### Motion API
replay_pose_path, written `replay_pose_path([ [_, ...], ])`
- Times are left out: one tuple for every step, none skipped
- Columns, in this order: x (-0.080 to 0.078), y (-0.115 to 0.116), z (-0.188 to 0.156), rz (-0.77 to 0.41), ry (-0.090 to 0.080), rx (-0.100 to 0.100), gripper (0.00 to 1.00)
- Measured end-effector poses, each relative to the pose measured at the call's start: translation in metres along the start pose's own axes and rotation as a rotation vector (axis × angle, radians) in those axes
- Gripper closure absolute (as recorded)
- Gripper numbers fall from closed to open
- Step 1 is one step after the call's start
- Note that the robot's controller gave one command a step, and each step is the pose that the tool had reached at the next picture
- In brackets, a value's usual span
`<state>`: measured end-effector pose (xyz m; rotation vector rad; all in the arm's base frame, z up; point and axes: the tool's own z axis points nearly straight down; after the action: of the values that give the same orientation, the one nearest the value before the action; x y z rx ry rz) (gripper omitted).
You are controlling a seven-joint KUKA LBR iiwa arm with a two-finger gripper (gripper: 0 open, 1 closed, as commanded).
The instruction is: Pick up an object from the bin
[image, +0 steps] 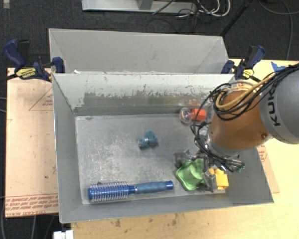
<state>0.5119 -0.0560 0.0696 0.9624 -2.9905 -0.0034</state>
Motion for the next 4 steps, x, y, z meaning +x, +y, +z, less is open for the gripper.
replay_pose_path([
  [-0.001,0.0,-0.002,-0.001,-0.001,0.001,1.0],
  [-0.019,0.032,-0.003,-0.234,-0.002,0.006,1.0],
  [-0.012,0.028,-0.008,-0.799,-0.003,0.001,1.0],
  [-0.002,0.039,-0.13,-0.809,-0.005,0.008,1.0],
])
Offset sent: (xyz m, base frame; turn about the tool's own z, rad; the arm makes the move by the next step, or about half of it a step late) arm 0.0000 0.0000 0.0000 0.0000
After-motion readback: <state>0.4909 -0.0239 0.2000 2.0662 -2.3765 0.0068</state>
